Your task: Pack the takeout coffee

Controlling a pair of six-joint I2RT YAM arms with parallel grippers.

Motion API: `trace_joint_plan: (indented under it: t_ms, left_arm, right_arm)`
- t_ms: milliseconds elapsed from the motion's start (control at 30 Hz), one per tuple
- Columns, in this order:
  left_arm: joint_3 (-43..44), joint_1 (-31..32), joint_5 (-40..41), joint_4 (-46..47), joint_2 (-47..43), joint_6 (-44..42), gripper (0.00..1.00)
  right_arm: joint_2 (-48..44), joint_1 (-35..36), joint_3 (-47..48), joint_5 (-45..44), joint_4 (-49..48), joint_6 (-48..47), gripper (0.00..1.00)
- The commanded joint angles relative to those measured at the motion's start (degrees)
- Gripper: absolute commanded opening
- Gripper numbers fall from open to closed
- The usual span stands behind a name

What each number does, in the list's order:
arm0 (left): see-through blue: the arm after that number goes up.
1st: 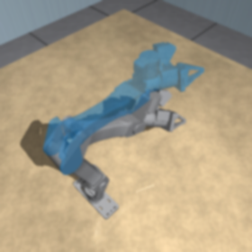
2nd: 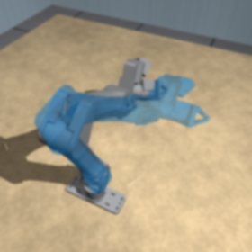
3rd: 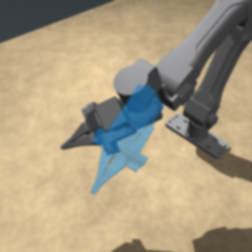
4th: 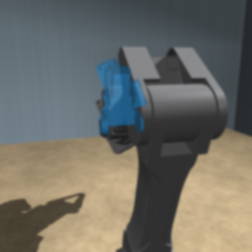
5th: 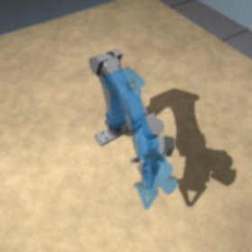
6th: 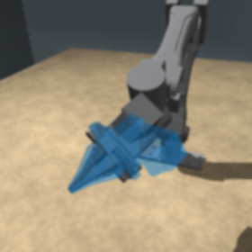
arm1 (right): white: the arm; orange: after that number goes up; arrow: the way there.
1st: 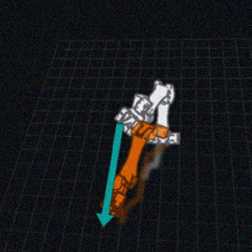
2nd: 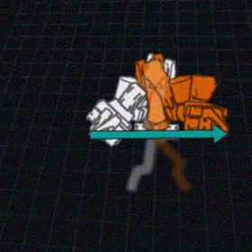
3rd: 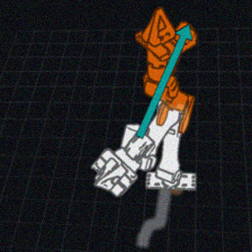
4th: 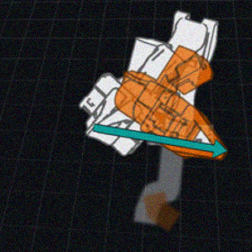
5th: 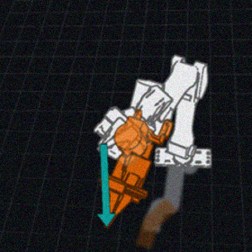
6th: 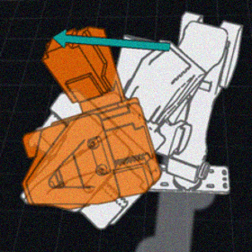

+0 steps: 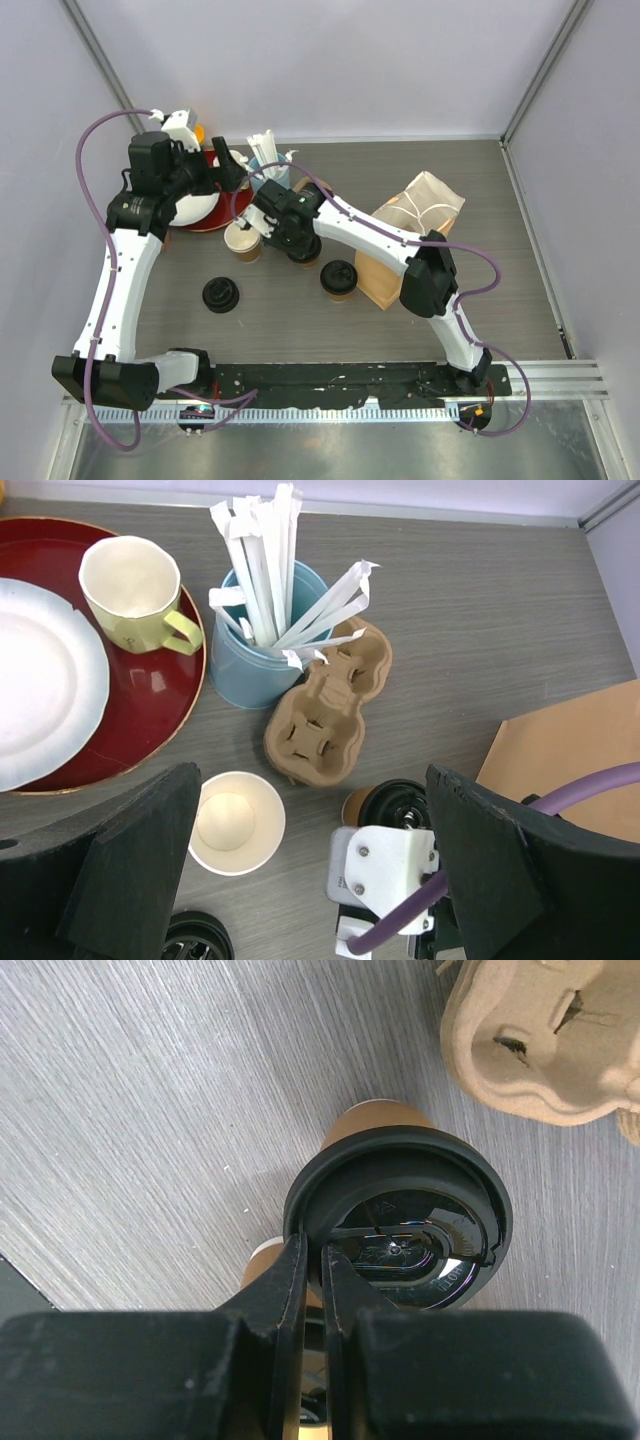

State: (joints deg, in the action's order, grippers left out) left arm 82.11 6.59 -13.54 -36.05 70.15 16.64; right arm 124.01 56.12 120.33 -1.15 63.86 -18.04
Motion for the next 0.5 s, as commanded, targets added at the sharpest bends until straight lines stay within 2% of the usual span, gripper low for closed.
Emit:
trace_joint_plan:
  t_ms: [0,300,467]
  left_arm:
    - [0.4,0.1,-2.7,0.6,0.0,0.4,0.99]
    - [1.1,0.1,-4.0,1.3,0.2,0.6,0.98]
    - [1.6,0.2,-8.1,2.0,0.8,0.6,0.94]
  right_arm:
    - [-5.4,-0.2,6.8,0.3,2.1,1.3,0.01]
    - [-8.8,-1.2,17.7,-0.9,8.5,5.4,0.01]
    - [-12.1,-2.2,23.0,-1.0,7.8,9.4,0.01]
